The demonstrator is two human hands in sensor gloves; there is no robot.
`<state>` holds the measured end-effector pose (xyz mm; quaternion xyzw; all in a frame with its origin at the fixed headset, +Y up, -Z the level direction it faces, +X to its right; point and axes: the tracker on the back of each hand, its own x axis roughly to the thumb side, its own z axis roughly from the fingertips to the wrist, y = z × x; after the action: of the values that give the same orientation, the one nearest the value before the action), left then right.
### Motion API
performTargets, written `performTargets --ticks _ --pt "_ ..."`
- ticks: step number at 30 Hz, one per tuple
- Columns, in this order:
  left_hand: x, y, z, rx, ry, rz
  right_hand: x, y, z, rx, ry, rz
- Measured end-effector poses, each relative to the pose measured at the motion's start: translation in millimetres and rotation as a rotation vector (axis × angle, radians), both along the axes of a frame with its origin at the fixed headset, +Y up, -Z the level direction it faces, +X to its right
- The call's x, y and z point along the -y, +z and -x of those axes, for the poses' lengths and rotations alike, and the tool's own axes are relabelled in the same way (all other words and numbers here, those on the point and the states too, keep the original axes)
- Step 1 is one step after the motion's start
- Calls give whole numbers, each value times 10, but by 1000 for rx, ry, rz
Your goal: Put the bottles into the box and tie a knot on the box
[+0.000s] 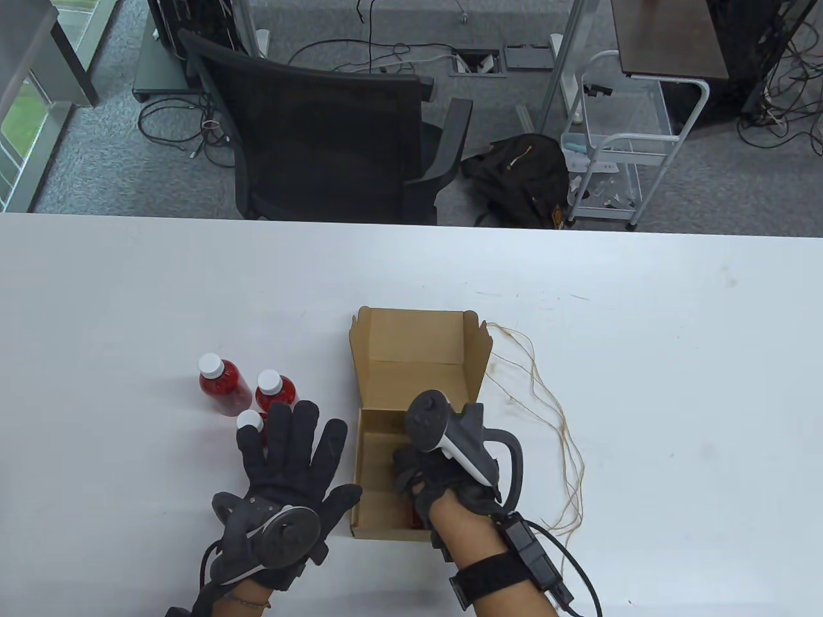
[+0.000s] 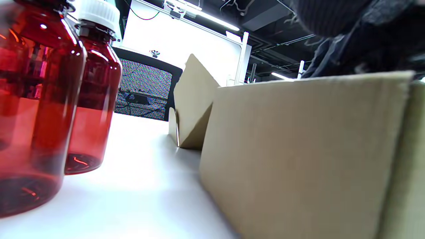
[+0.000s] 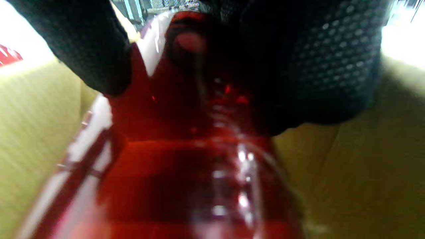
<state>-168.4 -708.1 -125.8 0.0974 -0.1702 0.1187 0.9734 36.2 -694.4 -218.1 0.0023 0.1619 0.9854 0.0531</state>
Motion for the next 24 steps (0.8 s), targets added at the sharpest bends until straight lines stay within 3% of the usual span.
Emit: performTargets --ticks 2,7,11,16,19,24 --pt "-2 -1 -3 0 -5 2 17 3 60 -16 61 27" --pt "3 -2 1 -1 1 3 123 72 172 -67 255 -77" --pt "6 -1 -5 0 -5 3 136 97 154 -81 218 -71" --pt "1 -4 13 -10 -15 1 -43 148 36 -63 4 -19" --pt "8 -13 38 -21 -2 7 -291 227 -72 -104 -43 -135" --pt "5 -14 44 -27 6 0 -568 394 -484 -188 -159 -460"
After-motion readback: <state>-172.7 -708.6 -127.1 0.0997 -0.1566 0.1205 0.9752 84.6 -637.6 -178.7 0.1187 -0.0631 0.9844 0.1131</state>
